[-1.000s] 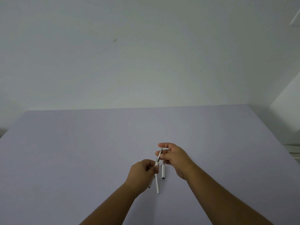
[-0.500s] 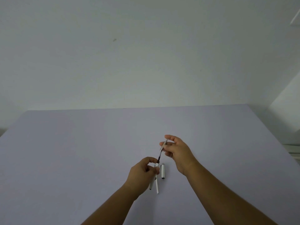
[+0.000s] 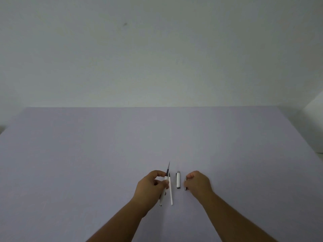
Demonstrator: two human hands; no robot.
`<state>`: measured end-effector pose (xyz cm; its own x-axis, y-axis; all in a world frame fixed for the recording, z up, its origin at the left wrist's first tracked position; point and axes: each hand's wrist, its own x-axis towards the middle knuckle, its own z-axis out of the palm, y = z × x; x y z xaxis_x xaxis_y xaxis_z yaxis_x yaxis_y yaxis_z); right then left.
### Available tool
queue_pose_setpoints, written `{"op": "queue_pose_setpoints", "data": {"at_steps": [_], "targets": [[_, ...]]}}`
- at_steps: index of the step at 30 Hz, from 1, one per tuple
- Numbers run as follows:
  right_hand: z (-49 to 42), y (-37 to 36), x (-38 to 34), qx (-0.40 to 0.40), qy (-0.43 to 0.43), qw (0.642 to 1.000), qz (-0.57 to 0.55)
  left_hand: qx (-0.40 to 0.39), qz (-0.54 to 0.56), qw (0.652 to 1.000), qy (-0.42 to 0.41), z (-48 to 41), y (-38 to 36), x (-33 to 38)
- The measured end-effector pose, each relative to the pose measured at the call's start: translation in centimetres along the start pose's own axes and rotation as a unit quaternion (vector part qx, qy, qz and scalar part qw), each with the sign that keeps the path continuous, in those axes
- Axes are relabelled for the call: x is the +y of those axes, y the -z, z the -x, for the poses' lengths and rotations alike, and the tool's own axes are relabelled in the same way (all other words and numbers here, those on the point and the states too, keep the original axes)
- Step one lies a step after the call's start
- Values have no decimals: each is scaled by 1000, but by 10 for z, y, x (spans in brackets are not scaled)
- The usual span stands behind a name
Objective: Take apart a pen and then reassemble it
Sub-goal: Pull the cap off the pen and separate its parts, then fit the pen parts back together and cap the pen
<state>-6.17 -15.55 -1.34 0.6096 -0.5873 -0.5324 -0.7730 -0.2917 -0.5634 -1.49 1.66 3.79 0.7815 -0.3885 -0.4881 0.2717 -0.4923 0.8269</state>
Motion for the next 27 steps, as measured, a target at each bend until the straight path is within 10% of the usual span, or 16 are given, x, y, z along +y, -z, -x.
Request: {"op": "queue_pose_setpoints", "data": {"at_steps": [14, 20, 27], "targets": [[2, 3, -5, 55, 30, 992, -106, -4, -12, 1000, 1, -3, -2, 1], [20, 22, -34, -148, 87, 963, -207, -10, -26, 999, -16, -3, -10, 13], [-2, 45, -36, 50, 58, 947, -311, -9, -32, 999, -12, -2, -7, 7]]}}
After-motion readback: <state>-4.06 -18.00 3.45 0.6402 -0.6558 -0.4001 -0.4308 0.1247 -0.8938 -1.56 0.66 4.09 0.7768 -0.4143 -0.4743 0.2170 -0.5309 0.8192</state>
